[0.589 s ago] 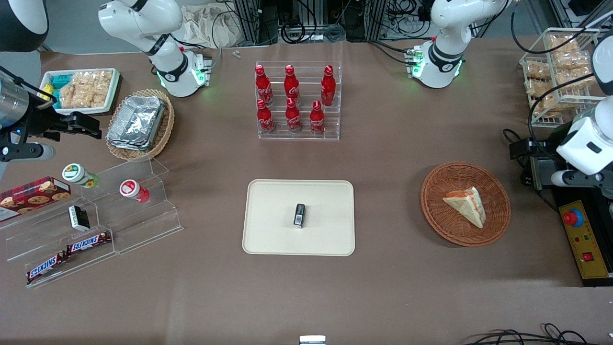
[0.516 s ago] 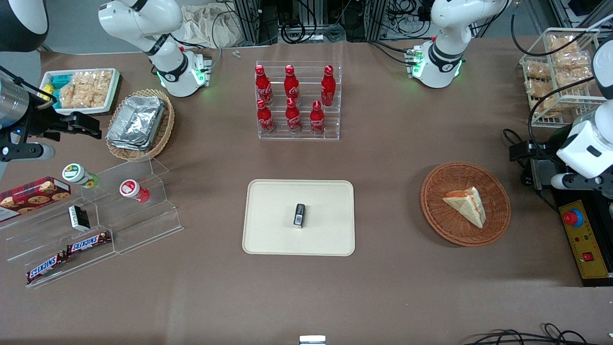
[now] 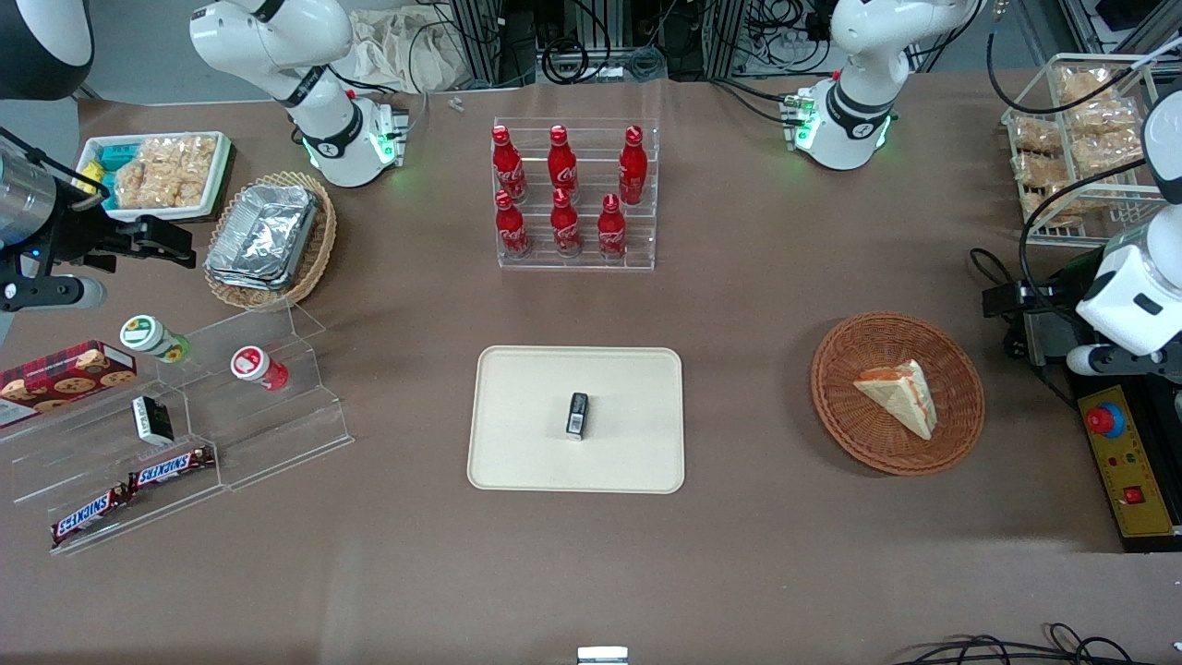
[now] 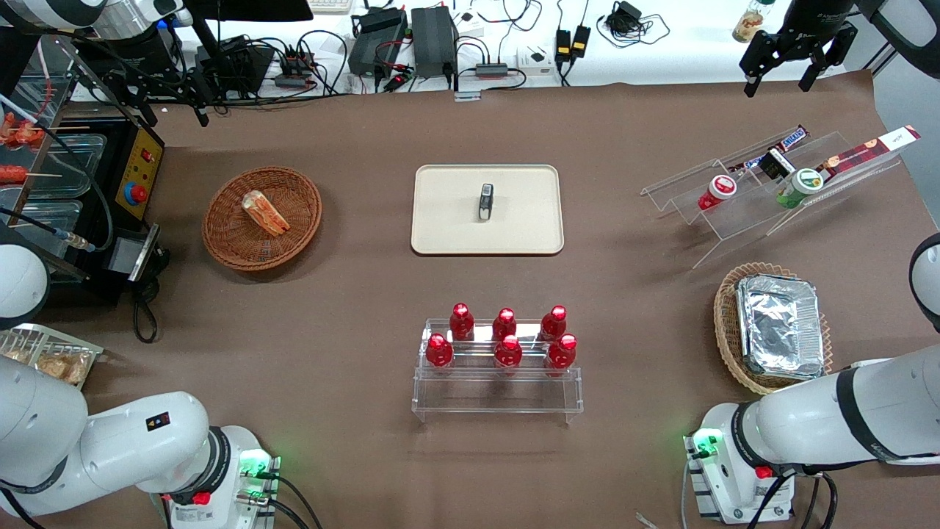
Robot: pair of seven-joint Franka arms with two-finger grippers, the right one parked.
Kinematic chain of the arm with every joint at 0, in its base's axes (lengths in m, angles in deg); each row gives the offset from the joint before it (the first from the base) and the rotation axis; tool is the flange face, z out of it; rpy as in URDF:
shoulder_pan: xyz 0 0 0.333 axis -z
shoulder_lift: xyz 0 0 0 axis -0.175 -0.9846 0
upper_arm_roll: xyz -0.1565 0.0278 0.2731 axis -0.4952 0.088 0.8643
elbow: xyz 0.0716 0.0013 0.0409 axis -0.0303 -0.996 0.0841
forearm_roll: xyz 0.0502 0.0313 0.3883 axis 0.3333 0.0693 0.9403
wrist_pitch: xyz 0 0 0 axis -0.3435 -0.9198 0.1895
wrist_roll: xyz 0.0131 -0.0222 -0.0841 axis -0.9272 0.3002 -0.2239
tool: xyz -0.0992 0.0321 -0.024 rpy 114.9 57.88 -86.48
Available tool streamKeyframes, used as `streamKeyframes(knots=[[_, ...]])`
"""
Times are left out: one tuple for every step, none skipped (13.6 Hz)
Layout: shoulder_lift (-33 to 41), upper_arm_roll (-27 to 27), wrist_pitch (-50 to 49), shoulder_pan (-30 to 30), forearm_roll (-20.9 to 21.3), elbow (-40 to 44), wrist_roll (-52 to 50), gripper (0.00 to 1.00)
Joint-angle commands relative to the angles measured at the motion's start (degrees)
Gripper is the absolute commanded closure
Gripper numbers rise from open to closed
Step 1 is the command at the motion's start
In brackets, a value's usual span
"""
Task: Place sandwich from basket to tray
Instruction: 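Move the left gripper down over the wrapped sandwich in the wicker basket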
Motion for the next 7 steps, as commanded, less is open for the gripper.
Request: streamKeyframes(knots=[[0.0, 0.1, 5.4, 0.1, 1.0, -4.6, -10.7, 0.0], [0.7, 0.2, 9.6, 0.0, 1.0, -7.9, -13.7, 0.0], [1.2, 0.3, 13.1, -0.1, 1.0, -10.7, -17.9, 0.0], [1.1, 0.3, 15.4, -0.1, 1.0, -12.7, -22.5, 0.0], [0.6, 0.6, 17.5, -0.1, 1.2, -14.2, -24.8, 0.0], [0.1, 0.7, 20.3, -0.1, 2.5, -16.0, -26.7, 0.0], [-0.2, 0.9, 23.3, -0.1, 2.9, -17.8, -30.3, 0.0]])
